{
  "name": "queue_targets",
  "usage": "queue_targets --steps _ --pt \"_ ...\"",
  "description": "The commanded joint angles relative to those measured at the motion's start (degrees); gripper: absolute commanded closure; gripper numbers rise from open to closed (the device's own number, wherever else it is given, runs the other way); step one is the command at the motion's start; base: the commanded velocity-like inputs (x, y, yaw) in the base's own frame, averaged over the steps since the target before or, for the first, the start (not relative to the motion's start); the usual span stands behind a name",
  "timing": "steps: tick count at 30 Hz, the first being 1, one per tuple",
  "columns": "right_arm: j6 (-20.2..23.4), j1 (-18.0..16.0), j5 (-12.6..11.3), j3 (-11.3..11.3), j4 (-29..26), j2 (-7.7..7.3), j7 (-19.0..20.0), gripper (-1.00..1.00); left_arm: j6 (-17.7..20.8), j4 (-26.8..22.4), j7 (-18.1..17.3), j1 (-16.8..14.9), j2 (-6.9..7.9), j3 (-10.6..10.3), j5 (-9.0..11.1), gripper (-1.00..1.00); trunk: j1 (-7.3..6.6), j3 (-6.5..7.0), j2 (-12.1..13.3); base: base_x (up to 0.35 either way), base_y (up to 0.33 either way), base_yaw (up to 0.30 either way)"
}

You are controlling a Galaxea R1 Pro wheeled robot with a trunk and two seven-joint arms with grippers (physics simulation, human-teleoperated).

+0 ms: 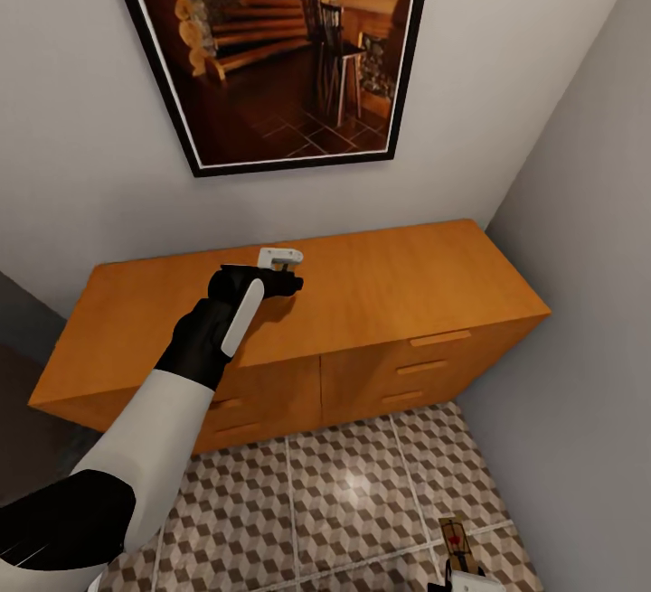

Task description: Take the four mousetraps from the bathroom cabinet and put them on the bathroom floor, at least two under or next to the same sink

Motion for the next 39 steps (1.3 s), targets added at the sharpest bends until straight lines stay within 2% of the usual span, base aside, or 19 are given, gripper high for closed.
queue_targets --steps 1,10,24,27,34,39 --pt "-0.1 0.0 -0.4 0.5 0.0 0.02 -0.2 1.00 0.2 0.1 0.6 0.0 0.01 -0.1 0.6 -1.00 0.04 -0.08 -0.1 0.148 -0.112 0.000" --pt "-0.1 0.0 -0.3 0.5 0.0 0.02 -0.2 1.00 0.2 0.6 0.6 0.0 0.06 -0.1 0.5 -1.00 0.04 -0.08 -0.1 0.146 -0.117 0.000" --pt "-0.1 0.0 -0.4 0.5 0.0 0.02 -0.2 1.00 0.1 0.6 0.7 0.0 0.19 -0.1 -0.1 -1.00 0.04 -0.08 -0.1 0.011 -0.010 0.000" --pt "-0.1 0.0 -0.4 0.5 0.0 0.02 -0.2 1.00 0.1 0.5 0.7 0.0 0.24 -0.1 -1.0 -1.00 0.04 -0.08 -0.1 0.000 0.000 0.000" --pt "-0.1 0.0 -0.4 0.5 0.0 0.04 -0.2 1.00 0.2 0.2 0.7 0.0 0.27 -0.1 -4.5 -1.00 0.04 -0.08 -0.1 0.000 0.000 0.000" --pt "-0.1 0.0 -0.4 0.5 0.0 0.09 -0.2 1.00 0.2 0.3 0.7 0.0 0.27 -0.1 -5.8 -1.00 0.04 -0.08 -0.1 0.000 0.000 0.000"
